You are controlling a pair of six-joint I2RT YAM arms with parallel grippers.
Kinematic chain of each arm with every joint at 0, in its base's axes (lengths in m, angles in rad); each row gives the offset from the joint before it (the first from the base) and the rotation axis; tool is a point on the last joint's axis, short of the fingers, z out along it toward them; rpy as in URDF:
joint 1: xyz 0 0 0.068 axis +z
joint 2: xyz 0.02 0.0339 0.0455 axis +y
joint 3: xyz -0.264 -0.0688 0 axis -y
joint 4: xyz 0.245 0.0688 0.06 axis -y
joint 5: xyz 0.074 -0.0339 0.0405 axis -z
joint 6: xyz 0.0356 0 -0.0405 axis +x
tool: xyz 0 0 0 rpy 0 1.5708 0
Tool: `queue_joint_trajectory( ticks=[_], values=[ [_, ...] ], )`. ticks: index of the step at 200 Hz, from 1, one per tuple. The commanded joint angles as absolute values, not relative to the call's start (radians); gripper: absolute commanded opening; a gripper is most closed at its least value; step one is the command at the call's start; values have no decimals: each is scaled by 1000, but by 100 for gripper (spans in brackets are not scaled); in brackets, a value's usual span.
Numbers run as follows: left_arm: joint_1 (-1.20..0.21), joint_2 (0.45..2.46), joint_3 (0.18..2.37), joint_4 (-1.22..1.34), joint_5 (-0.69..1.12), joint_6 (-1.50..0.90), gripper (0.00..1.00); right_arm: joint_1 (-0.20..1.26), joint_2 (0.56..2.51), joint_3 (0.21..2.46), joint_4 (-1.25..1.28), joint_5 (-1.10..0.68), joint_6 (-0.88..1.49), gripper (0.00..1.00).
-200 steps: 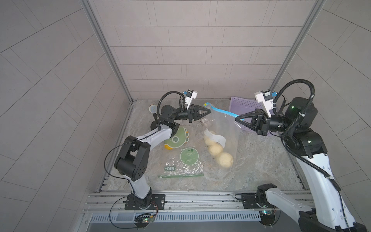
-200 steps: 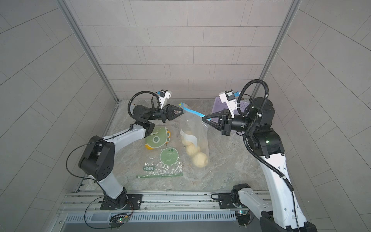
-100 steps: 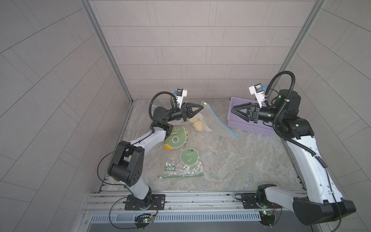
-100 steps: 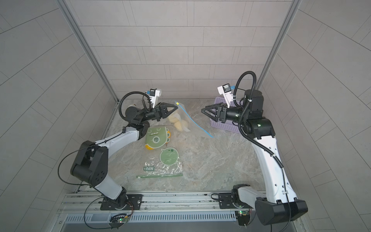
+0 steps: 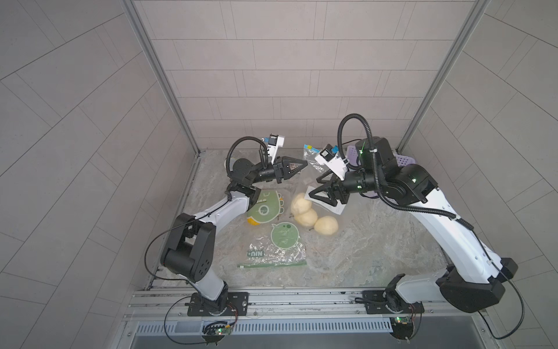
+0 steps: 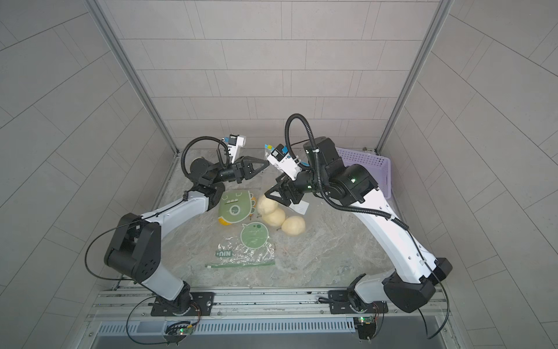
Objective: Open the zip-top bag and take out the pear
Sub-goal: Unzip the zipper on the zipper food storage bag.
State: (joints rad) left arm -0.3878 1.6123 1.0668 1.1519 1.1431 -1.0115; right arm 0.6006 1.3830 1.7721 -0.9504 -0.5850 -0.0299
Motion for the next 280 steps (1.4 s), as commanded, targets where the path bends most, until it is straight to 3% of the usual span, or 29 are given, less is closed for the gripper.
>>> queue_joint_trajectory(
  ticks=[1,34,77,111,164,174,195,210,233,266,280],
  values=[
    [-394,1553,1059,1169,1170,-988,0,604,1365,1817,-984,-436,-98,70],
    [-397,1541,1051,1135,1175,-966,0,605,1307,1847,-930,-423,-99,73],
    [-403,1543,1050,1129,1181,-964,0,587,1371,1969,-996,-377,-132,77],
    [-403,1545,1055,1131,1190,-969,0,574,1450,1989,-1025,-444,-150,77],
    [-405,1543,1057,1129,1212,-977,0,539,1515,1983,-1008,-411,-152,73],
    [-405,1542,1056,1129,1215,-977,0,526,1517,1986,-1009,-421,-158,64],
    [-405,1546,1054,1129,1216,-979,0,498,1509,1984,-1013,-474,-152,22],
    [-405,1548,1054,1134,1218,-986,0,490,1486,1950,-1017,-514,-161,0],
    [-408,1560,1068,1201,1216,-1041,0,492,1453,1899,-1024,-584,-181,0],
    [-425,1591,1144,1319,1247,-1169,47,492,1438,1888,-1064,-669,-209,0],
    [-429,1598,1179,1319,1263,-1183,55,492,1428,1881,-1065,-691,-212,0]
  ],
)
